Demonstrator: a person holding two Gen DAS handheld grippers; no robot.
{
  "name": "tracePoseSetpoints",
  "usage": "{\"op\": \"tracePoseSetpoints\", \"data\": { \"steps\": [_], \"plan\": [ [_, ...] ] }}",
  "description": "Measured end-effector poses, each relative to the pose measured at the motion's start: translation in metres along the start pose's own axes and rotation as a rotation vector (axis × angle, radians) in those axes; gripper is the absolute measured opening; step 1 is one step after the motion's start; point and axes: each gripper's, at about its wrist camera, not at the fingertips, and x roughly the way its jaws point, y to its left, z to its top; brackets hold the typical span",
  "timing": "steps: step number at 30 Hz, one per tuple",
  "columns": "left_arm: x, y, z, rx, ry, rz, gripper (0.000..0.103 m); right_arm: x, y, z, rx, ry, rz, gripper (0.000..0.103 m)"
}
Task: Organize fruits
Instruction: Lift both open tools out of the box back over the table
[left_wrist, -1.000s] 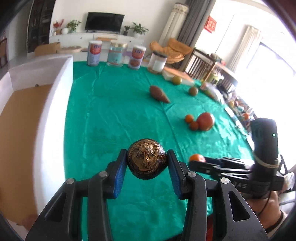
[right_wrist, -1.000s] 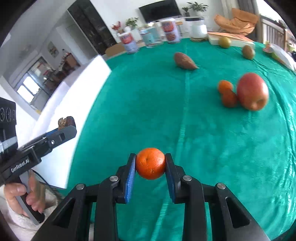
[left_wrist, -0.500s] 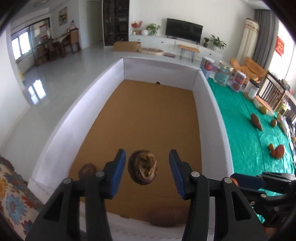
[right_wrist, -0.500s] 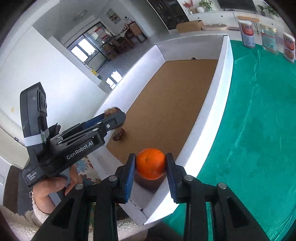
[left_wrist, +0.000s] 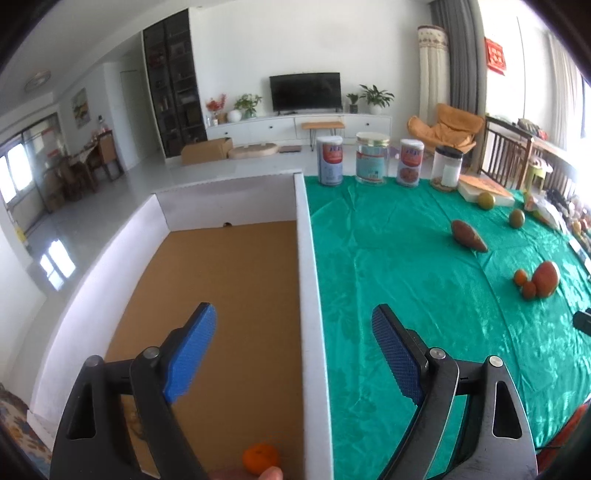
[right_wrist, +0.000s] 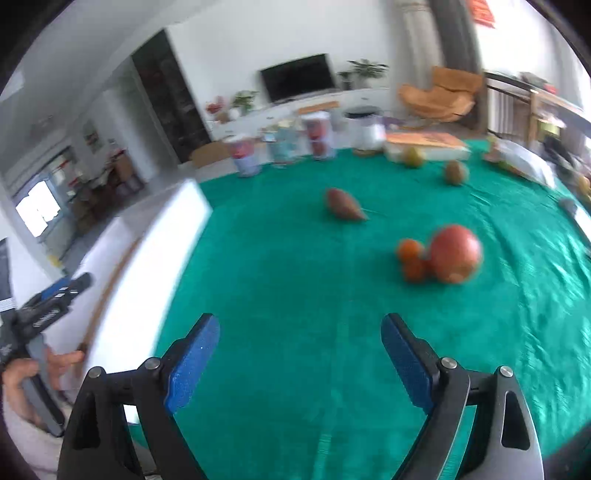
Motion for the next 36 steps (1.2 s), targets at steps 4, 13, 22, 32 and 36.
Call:
{"op": "tracePoseSetpoints", "data": {
  "steps": [4, 13, 22, 32, 36],
  "plan": [
    [0.011, -0.032, -0.007, 0.112, 0.059, 0.006, 0.088, 0.009, -0.09, 0.0, 0.153, 0.056, -0.204, 0.089],
    [0.006, -0.027, -0.02, 0.122, 0.107, 0.033, 0.088, 0.047, -0.141, 0.004, 0.264, 0.109, -0.256, 0.089],
    [-0.062, -0.066, -0.006, 0.147, -0.251, 0.162, 0.092, 0.039, -0.132, 0.003, 0.217, 0.038, -0.333, 0.089],
    [-0.003, -0.16, -0.012, 0.09, -0.03, -0.28, 0.096, 0.024, -0.108, 0.007, 0.113, -0.056, -0.357, 0.091],
    [0.051, -0.19, -0.024, 0.149, 0.066, -0.241, 0.096, 0.035, -0.12, 0.007, 0.164, 0.001, -0.323, 0.092]
  ]
}}
